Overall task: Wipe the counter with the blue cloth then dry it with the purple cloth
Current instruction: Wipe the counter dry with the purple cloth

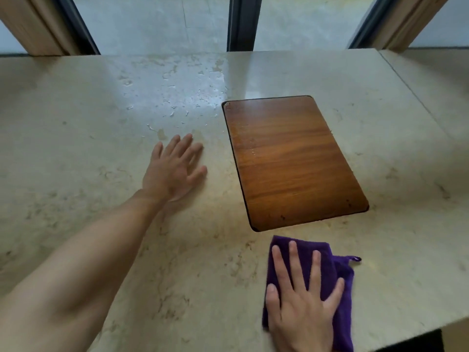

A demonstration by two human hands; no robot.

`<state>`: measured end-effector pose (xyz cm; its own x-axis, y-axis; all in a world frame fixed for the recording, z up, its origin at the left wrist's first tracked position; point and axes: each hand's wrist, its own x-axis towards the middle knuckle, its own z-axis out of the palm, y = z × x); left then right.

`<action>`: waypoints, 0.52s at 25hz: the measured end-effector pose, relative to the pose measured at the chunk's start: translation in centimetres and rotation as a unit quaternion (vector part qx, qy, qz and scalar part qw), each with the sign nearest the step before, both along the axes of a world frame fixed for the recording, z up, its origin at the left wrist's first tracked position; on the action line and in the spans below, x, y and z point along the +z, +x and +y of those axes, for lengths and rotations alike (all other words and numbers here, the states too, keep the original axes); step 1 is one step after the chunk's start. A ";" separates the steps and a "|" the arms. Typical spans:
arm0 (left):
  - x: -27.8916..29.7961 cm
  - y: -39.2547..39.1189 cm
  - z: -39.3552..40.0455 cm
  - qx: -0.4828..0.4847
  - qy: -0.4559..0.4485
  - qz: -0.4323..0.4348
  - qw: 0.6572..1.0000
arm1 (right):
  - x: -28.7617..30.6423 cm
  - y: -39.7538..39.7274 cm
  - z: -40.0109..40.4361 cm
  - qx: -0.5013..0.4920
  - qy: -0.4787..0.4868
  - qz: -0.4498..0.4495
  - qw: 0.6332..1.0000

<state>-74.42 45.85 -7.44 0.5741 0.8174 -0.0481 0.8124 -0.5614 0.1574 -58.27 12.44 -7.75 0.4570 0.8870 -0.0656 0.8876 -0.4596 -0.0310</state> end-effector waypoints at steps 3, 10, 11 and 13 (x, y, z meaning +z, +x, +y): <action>0.0 0.0 0.0 0.005 -0.006 0.014 1.000 | 0.1 -0.5 8.6 -0.006 0.010 0.039 0.999; 0.5 -0.1 -0.4 0.009 -0.004 0.022 1.000 | 0.3 3.5 30.5 0.004 0.033 0.055 0.998; 0.6 -0.1 -0.5 0.005 -0.005 0.026 1.000 | 0.5 4.3 33.9 0.006 0.028 0.074 0.997; 0.6 -0.1 -0.4 0.004 -0.002 0.020 1.000 | 0.6 5.7 40.7 0.002 0.031 0.098 0.995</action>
